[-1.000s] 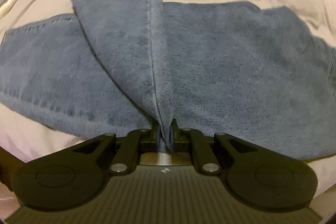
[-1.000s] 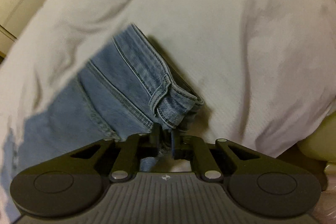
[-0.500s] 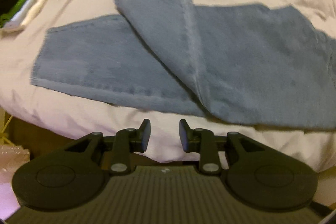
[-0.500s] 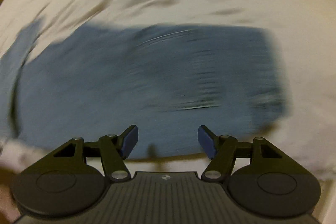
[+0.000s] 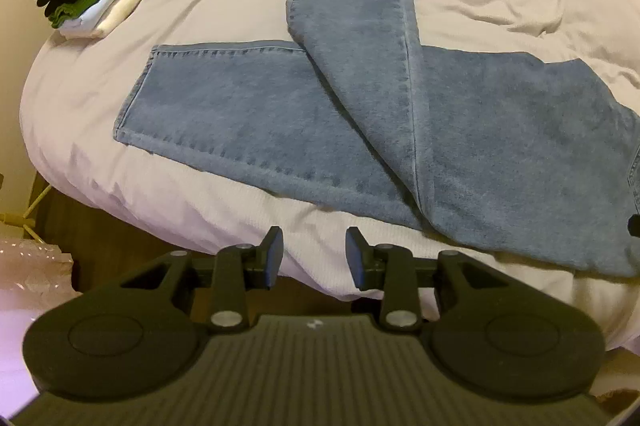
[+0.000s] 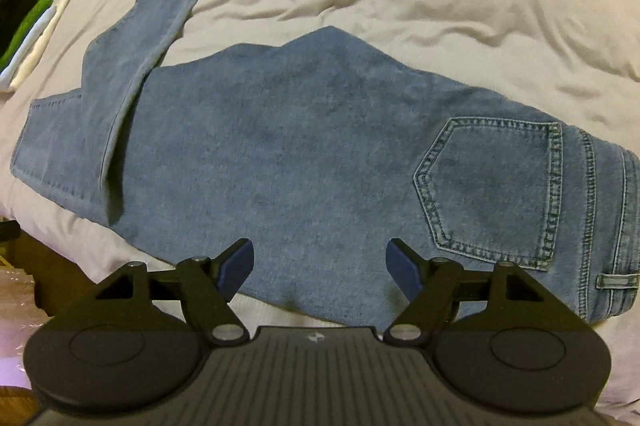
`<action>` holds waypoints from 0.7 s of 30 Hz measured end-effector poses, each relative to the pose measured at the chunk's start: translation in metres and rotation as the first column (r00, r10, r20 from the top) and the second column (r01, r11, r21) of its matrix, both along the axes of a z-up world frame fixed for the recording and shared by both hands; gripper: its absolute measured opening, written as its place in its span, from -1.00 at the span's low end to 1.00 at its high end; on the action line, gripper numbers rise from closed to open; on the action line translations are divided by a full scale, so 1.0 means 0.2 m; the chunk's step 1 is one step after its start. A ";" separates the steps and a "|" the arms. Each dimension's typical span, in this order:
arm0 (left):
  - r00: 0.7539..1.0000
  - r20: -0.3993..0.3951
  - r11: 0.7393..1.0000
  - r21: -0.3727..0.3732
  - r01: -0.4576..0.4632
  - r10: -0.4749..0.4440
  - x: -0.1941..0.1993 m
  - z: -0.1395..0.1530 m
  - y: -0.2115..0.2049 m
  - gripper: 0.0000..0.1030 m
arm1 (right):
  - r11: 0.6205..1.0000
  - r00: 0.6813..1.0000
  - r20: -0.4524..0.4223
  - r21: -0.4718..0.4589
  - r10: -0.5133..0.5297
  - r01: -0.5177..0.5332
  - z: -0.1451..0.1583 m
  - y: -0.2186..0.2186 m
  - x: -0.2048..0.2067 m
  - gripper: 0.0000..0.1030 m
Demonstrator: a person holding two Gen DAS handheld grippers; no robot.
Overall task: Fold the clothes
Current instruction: 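Release the folded legs onto the jeans and open both grippers, then grasp the folded hem edge with the left gripper while the right grasps beside it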
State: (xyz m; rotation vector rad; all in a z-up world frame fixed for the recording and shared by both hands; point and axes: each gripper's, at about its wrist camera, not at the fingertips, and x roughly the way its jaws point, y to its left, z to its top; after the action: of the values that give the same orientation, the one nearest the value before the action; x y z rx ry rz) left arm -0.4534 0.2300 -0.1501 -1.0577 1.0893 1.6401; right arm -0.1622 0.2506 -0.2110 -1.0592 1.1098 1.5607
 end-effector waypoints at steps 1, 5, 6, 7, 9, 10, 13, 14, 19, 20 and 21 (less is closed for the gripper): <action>1.000 -0.002 1.000 0.004 -0.004 0.004 0.00 0.01 0.00 -0.41 | 1.000 1.000 -0.003 -0.001 0.005 -0.005 0.00 0.01 -0.01 0.45; 1.000 0.004 1.000 0.020 -0.015 0.015 -0.02 0.03 0.01 -0.39 | 1.000 0.999 -0.019 0.004 0.031 -0.031 0.01 0.05 -0.04 0.45; 1.000 0.006 1.000 0.024 -0.016 0.016 -0.03 0.03 0.02 -0.39 | 0.999 0.999 -0.024 0.010 0.040 -0.039 0.02 0.07 -0.05 0.45; 1.000 0.011 0.999 0.029 -0.019 0.018 -0.04 0.03 0.03 -0.39 | 0.999 0.998 -0.029 0.015 0.048 -0.047 0.03 0.08 -0.06 0.45; 0.999 0.025 0.999 0.038 -0.025 0.024 -0.06 0.03 0.05 -0.39 | 0.998 0.997 -0.041 0.025 0.061 -0.060 0.04 0.11 -0.09 0.46; 0.999 0.030 0.999 0.040 -0.026 0.025 -0.07 0.03 0.06 -0.39 | 0.997 0.997 -0.047 0.030 0.068 -0.067 0.04 0.12 -0.10 0.46; 0.999 0.036 0.999 0.037 -0.025 0.024 -0.11 0.01 0.10 -0.39 | 0.997 0.994 -0.075 0.026 0.077 -0.075 0.03 0.17 -0.13 0.45; 0.999 0.040 0.999 0.034 -0.024 0.023 -0.13 -0.01 0.11 -0.39 | 0.997 0.994 -0.084 0.020 0.077 -0.075 0.02 0.19 -0.14 0.45; 0.998 0.057 1.000 0.016 -0.014 0.013 -0.24 -0.06 0.20 -0.39 | 0.997 0.992 -0.106 -0.013 0.073 -0.074 -0.04 0.29 -0.24 0.45; 0.998 0.061 1.000 0.010 -0.011 0.010 -0.27 -0.08 0.23 -0.39 | 0.997 0.991 -0.109 -0.017 0.073 -0.075 -0.06 0.31 -0.27 0.45; 0.998 0.066 1.000 0.002 -0.006 0.006 -0.30 -0.11 0.26 -0.39 | 0.997 0.991 -0.115 -0.021 0.069 -0.072 -0.07 0.33 -0.29 0.45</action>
State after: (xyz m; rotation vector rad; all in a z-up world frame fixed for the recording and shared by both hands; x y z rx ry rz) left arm -0.5133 0.2812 -0.1711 -1.1074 1.0416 1.5997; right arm -0.2210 0.3166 -0.2248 -1.0465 1.1835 1.6850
